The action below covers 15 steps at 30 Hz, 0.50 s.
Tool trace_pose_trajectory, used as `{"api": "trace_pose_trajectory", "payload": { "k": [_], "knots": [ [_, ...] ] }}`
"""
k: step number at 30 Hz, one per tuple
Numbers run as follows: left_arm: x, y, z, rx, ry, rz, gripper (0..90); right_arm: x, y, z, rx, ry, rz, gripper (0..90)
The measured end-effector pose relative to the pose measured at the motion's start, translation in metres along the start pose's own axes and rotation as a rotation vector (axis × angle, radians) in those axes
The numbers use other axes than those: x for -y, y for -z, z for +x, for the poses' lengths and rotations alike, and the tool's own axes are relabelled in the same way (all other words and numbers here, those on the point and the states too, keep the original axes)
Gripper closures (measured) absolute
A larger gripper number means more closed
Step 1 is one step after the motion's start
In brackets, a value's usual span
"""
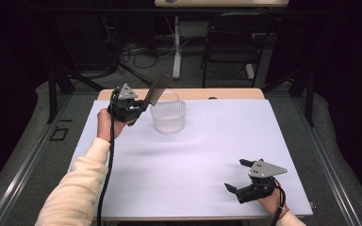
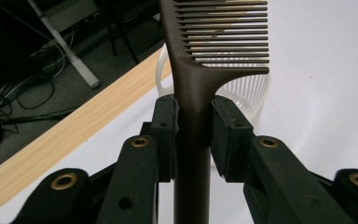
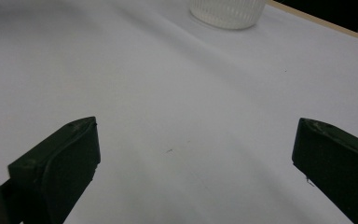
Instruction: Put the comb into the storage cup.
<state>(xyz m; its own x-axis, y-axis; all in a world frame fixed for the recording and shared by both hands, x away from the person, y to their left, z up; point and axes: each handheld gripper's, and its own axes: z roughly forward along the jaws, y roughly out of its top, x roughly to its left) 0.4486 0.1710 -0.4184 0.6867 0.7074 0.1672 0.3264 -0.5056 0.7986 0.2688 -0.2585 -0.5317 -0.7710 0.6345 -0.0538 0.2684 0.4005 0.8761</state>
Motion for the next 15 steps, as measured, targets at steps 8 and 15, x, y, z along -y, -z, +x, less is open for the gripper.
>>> {"api": "trace_pose_trajectory", "payload": {
  "k": [8,15],
  "knots": [
    [-0.008,-0.006,0.001,-0.001,-0.017,0.0,72.1,0.0,0.0,0.0,0.002,-0.001,0.002,0.4],
    [-0.011,-0.011,0.002,-0.005,-0.031,0.001,72.1,0.0,0.0,0.0,-0.001,-0.002,0.003,0.4]
  ]
}}
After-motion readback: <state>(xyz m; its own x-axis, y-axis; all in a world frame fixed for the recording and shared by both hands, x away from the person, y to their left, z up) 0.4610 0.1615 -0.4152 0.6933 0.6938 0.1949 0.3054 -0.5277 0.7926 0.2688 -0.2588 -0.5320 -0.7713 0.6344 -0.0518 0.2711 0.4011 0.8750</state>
